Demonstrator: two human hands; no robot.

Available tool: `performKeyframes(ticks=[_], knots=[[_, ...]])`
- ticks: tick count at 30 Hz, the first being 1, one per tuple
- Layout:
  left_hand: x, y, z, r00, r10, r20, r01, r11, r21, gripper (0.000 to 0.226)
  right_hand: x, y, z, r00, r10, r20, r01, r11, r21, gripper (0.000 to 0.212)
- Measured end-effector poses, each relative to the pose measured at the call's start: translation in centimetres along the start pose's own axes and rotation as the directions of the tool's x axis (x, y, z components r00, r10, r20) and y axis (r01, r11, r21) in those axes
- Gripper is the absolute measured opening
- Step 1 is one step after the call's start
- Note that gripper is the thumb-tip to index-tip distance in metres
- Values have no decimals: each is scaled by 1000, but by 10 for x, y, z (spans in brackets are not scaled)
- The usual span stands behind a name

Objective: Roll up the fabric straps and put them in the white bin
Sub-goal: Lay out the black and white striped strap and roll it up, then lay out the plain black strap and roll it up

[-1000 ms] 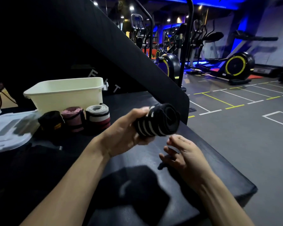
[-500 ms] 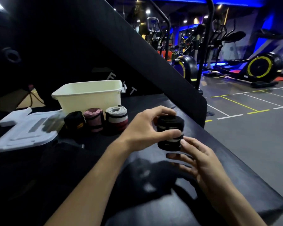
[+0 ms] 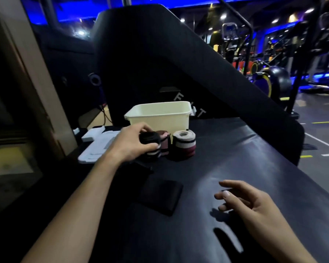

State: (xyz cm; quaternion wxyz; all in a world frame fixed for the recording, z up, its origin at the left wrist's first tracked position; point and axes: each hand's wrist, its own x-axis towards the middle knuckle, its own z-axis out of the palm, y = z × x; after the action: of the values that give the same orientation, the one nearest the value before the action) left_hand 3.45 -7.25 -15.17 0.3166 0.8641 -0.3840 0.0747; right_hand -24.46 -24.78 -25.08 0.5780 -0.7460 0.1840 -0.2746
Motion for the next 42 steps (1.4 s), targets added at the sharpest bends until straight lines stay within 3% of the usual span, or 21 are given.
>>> performKeyframes(ticks=[4, 8, 16, 19, 21, 23, 25, 28, 32, 38, 40, 42], knots=[[5, -41, -9, 985, -153, -85, 159, 985, 61, 37, -4, -3, 8, 999, -26, 30, 27, 1000, -12, 14], [11, -59, 7, 969, -236, -74, 240, 968, 66, 42, -7, -6, 12, 997, -42, 63, 46, 997, -56, 12], [2, -63, 13, 979, -200, -50, 205, 963, 174, 48, -13, -7, 9, 991, -82, 103, 98, 983, -157, 11], [-18, -52, -5, 987, -140, -83, 151, 978, 142, 21, -15, -8, 9, 987, -107, 118, 130, 968, -213, 10], [-41, -49, -17, 983, -178, 53, 165, 969, 185, 17, -17, -7, 9, 986, -114, 122, 141, 958, -248, 11], [-64, -50, -23, 931, -278, 239, 219, 944, 246, 46, -17, -4, 9, 986, -115, 120, 145, 948, -284, 11], [-84, -55, -20, 903, -314, 293, 236, 933, 271, 67, -18, -1, 10, 986, -115, 122, 147, 940, -307, 10], [-97, -64, -5, 954, -262, 144, 231, 952, 201, 58, -22, 2, 12, 984, -128, 126, 164, 926, -340, 10], [-103, -67, 5, 962, -271, 29, 270, 962, 38, 48, -27, 0, 14, 980, -158, 119, 192, 904, -383, 10], [-111, -53, -2, 984, -155, -92, 168, 973, 156, 20, -35, -3, 12, 976, -179, 123, 214, 890, -403, 10], [-114, -38, -8, 982, -162, -97, 165, 986, 15, 16, -39, -6, 13, 975, -196, 101, 220, 904, -367, 14], [-119, -12, -14, 981, -191, -34, 177, 953, -245, 13, -42, -9, 16, 968, -239, 82, 253, 921, -298, 24]])
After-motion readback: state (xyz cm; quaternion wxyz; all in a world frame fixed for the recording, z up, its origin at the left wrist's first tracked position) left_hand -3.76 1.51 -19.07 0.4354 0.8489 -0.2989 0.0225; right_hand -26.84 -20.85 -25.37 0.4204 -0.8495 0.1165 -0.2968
